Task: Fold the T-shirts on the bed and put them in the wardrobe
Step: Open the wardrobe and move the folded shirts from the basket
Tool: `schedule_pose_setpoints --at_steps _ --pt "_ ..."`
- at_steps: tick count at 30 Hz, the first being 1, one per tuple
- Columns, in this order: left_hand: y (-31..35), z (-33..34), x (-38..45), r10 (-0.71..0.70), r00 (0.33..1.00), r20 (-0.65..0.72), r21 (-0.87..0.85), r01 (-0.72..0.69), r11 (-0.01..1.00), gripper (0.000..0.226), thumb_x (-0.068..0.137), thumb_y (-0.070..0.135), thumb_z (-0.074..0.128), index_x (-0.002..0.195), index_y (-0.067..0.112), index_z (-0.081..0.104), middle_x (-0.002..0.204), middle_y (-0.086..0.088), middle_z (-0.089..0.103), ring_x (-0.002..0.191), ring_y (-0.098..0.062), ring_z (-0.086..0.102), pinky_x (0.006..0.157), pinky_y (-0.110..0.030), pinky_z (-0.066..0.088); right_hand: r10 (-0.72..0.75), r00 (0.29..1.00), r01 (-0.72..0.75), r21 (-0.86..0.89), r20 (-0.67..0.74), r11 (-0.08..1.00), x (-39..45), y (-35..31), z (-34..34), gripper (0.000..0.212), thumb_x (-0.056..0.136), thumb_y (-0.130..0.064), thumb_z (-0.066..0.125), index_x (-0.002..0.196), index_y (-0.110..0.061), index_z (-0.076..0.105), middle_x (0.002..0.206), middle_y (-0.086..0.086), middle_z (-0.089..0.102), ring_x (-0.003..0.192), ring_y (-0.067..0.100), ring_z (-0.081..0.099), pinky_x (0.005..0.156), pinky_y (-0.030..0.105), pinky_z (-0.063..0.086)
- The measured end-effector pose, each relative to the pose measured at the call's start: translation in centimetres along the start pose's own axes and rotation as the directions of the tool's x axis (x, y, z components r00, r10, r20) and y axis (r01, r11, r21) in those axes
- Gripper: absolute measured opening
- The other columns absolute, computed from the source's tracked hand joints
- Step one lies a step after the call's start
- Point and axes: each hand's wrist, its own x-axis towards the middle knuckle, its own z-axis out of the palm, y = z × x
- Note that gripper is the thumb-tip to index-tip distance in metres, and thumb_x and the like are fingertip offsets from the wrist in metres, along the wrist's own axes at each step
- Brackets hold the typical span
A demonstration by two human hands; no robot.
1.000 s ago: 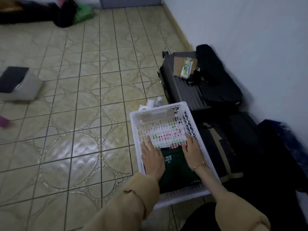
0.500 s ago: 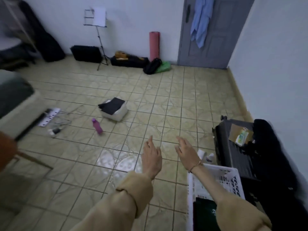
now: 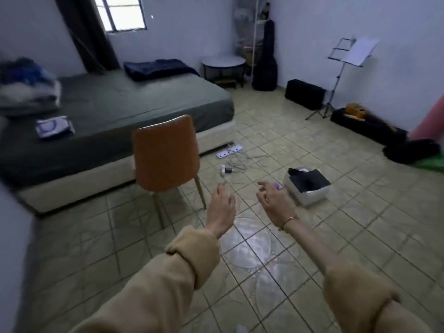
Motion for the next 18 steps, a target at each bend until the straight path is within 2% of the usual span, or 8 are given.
schedule_pose_setpoints --at_steps 2,4,9,12,15,18 --pt "-2.4 -3.1 2.7 -0.070 0.995 -0.075 -0.028 0.069 0.997 0.042 0.101 0.018 0.036 0.142 0.011 0.031 0.137 -0.012 0.043 0.117 -0.027 0.049 0.099 -0.036 0.041 -0.053 0.996 0.052 0.021 0.065 0.998 4.9 -2.8 2.4 0.035 0.100 -0.021 0.039 0.131 -0.006 0.044 0.119 0.016 0.057 0.100 0.030 0.058 0.083 0.035 0.043" --pt "-5.3 -6.6 5.6 -0.166 0.974 -0.153 -0.047 0.161 0.986 0.043 0.101 0.021 0.037 0.143 0.015 0.030 0.138 -0.010 0.042 0.118 -0.026 0.049 0.101 -0.042 0.041 -0.157 0.979 0.156 0.017 0.131 0.988 10.4 -6.5 5.4 0.034 0.099 -0.021 0.040 0.130 -0.006 0.046 0.115 0.015 0.059 0.100 0.029 0.058 0.080 0.031 0.041" --pt "-12.6 -14.7 10.6 -0.351 0.864 -0.361 -0.100 0.339 0.936 0.040 0.100 0.020 0.040 0.140 0.016 0.035 0.133 -0.008 0.047 0.113 -0.022 0.051 0.098 -0.040 0.043 -0.369 0.897 0.370 0.040 0.246 0.928 20.2 -16.6 12.7 0.032 0.099 -0.021 0.040 0.127 -0.006 0.047 0.119 0.010 0.059 0.103 0.025 0.059 0.083 0.027 0.043" --pt "-18.1 -19.7 12.8 -0.434 0.786 -0.440 -0.132 0.422 0.897 0.040 0.100 0.018 0.040 0.140 0.014 0.035 0.133 -0.008 0.047 0.108 -0.018 0.052 0.088 -0.030 0.044 -0.450 0.815 0.448 0.097 0.365 0.889 25.1 -22.5 17.9 0.032 0.100 -0.023 0.038 0.128 -0.007 0.045 0.122 0.011 0.057 0.106 0.023 0.059 0.090 0.039 0.050" --pt "-23.3 -24.7 15.0 -0.501 0.708 -0.498 -0.167 0.489 0.856 0.042 0.100 0.018 0.042 0.141 0.012 0.035 0.135 -0.011 0.047 0.117 -0.024 0.050 0.095 -0.036 0.043 -0.493 0.763 0.488 0.127 0.419 0.863 29.5 -27.5 22.2 0.029 0.101 -0.020 0.036 0.125 -0.006 0.045 0.120 0.013 0.055 0.106 0.029 0.058 0.090 0.045 0.049" --pt "-29.1 -30.2 18.5 -0.536 0.662 -0.525 -0.186 0.525 0.831 0.042 0.100 0.021 0.041 0.140 0.014 0.034 0.134 -0.011 0.047 0.118 -0.027 0.050 0.097 -0.041 0.042 -0.535 0.725 0.517 0.170 0.433 0.839 34.9 -33.5 26.8 0.033 0.100 -0.016 0.039 0.129 -0.002 0.043 0.121 0.016 0.055 0.106 0.030 0.058 0.092 0.038 0.048"
